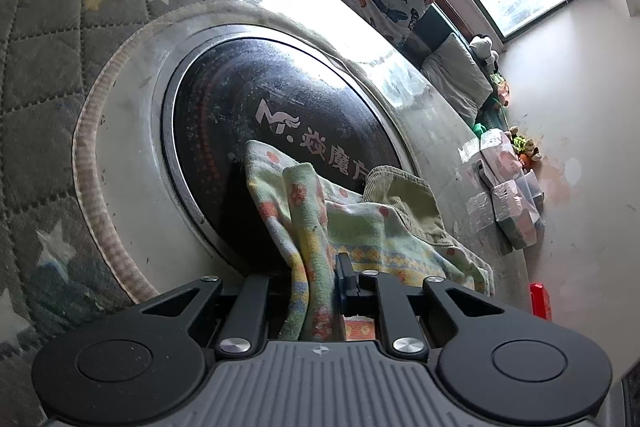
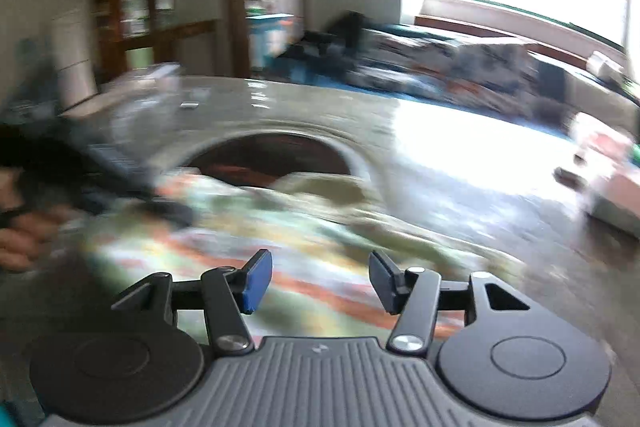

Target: Fold clothes

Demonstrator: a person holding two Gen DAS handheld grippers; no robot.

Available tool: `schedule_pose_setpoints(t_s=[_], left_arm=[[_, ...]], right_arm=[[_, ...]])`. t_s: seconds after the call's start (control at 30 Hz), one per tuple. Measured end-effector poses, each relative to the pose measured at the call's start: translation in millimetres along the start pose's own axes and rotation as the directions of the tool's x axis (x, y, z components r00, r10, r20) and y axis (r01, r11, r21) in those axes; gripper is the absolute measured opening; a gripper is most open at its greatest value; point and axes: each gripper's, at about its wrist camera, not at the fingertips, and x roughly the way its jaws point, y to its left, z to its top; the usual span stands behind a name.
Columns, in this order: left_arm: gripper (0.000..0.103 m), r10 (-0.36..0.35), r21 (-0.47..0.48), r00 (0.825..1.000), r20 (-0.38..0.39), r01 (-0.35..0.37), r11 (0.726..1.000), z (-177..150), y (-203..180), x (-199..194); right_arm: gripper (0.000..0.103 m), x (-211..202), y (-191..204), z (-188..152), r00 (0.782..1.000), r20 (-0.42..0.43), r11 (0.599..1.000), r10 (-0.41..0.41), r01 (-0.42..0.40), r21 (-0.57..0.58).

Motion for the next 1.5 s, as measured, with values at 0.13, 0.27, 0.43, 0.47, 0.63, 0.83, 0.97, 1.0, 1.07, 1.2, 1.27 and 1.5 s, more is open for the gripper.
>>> schedule_pose_setpoints(t_s=[0.13,0.27,0.43,0.47,0.63,0.83,0.97,1.0,1.07,1.2,1.27,1.5], left_arm=[[0.016,0.008,0.007,1.0,0.002,-0.008,1.0,-0.1,-1.7,0.4],[0.016,0.017,0.012,1.0,0.002,-0.017,1.0,-0.4,-3.6,1.5],[0.016,0.028,0.021,1.0,-0.003,-0.028,0.999,0.4,-5.8,1.8],[0.016,0.029,0.022,1.0,-0.005,-0.029,0.999,0.6,-6.1,1.8],[0.016,0.044,0.066,0.999,0.002,-0.044,0.997,-0.2,-11.0,2.4],[0.014,0.053,0.152,0.998,0.034,-0.058,0.987,-2.5,-26.5,-1.1],[0.011,0.03,0.223,0.998,0.06,-0.043,0.974,1.1,-45.1,-7.2],[0.01,0.021,0.236,0.998,0.061,-0.035,0.971,2.3,-50.9,-7.5],[0.01,0.003,0.266,0.998,0.06,-0.018,0.964,3.7,-63.8,-5.7],[0.009,-0.028,0.331,0.998,0.054,0.009,0.944,3.7,-95.7,5.2],[0.01,-0.045,0.355,0.998,0.045,0.026,0.934,3.7,-112.5,14.1],[0.01,-0.087,0.433,0.996,0.006,0.076,0.898,1.6,-167.9,51.3]], right_arm=[[0.07,8.7,-39.6,-8.1,0.992,-0.012,0.988,-0.126,0.127,0.086],[0.075,14.9,-63.6,-15.1,0.984,-0.034,0.976,-0.172,0.175,0.133],[0.077,23.1,-79.6,-21.1,0.989,-0.061,0.966,-0.137,0.147,0.212],[0.077,23.2,-80.7,-22.4,0.99,-0.057,0.964,-0.133,0.142,0.223],[0.034,22.2,-75.8,-21.6,0.994,-0.041,0.966,-0.103,0.109,0.236],[0.01,9.7,-70.2,-18.7,0.995,0.004,0.961,-0.096,0.092,0.26],[0.01,-14.6,-69.2,-12.8,0.991,0.061,0.96,-0.12,0.1,0.261],[0.009,-20.0,-69.8,-11.3,0.989,0.072,0.96,-0.13,0.107,0.258],[0.009,-29.6,-71.6,-8.4,0.984,0.089,0.96,-0.152,0.126,0.249],[0.009,-50.7,-85.6,-0.9,0.97,0.115,0.953,-0.215,0.182,0.244],[0.009,-60.4,-94.8,1.9,0.96,0.127,0.945,-0.251,0.215,0.246],[0.009,-85.1,-134.1,8.5,0.921,0.129,0.908,-0.368,0.325,0.263]])
